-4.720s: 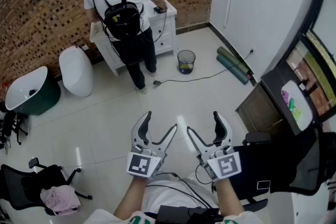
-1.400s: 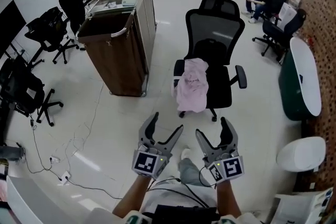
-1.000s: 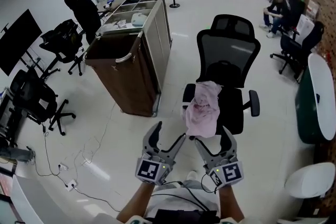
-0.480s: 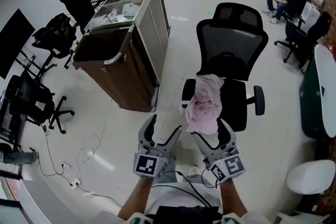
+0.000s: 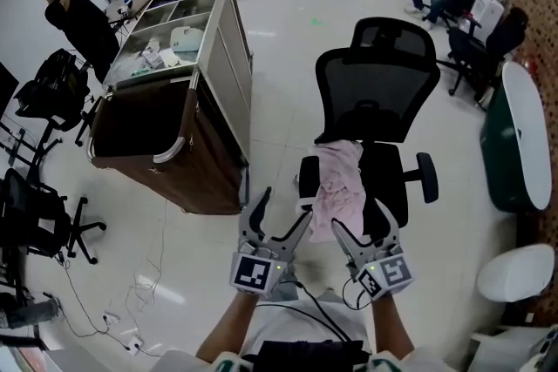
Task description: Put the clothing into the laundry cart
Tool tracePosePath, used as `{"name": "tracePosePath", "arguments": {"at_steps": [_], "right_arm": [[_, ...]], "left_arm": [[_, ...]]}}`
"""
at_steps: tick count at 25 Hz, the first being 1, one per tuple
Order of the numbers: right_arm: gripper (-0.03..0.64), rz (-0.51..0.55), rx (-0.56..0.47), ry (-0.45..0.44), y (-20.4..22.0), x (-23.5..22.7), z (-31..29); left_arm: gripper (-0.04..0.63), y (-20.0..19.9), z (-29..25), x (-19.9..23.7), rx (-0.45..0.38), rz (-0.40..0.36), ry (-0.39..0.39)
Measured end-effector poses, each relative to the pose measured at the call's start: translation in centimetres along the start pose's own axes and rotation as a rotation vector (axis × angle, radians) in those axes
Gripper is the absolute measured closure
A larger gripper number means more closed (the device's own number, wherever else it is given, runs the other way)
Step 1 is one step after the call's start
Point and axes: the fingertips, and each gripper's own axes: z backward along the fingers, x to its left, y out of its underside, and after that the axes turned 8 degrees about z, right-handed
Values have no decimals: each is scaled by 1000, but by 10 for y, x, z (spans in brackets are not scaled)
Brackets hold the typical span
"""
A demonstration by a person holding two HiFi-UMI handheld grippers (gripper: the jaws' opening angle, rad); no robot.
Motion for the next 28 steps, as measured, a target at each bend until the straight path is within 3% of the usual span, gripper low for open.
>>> {"name": "tracePosePath", "arguments": {"at_steps": [8, 14, 21, 26, 28], "right_arm": [[198, 12, 66, 48, 13, 9, -75], [198, 10, 164, 48, 58, -29, -100], [198, -10, 410, -13, 188, -109, -120], [198, -98, 603, -32, 330, -177, -156], [183, -168, 694, 4, 395, -198, -169]], "left_arm": [[238, 20, -45, 75, 70, 52, 74], [238, 62, -90, 80, 187, 61, 114], [238, 160, -148, 80, 325, 70, 121], [238, 244, -187, 99, 406, 72, 120], [238, 261, -197, 107, 415, 102, 92]]}}
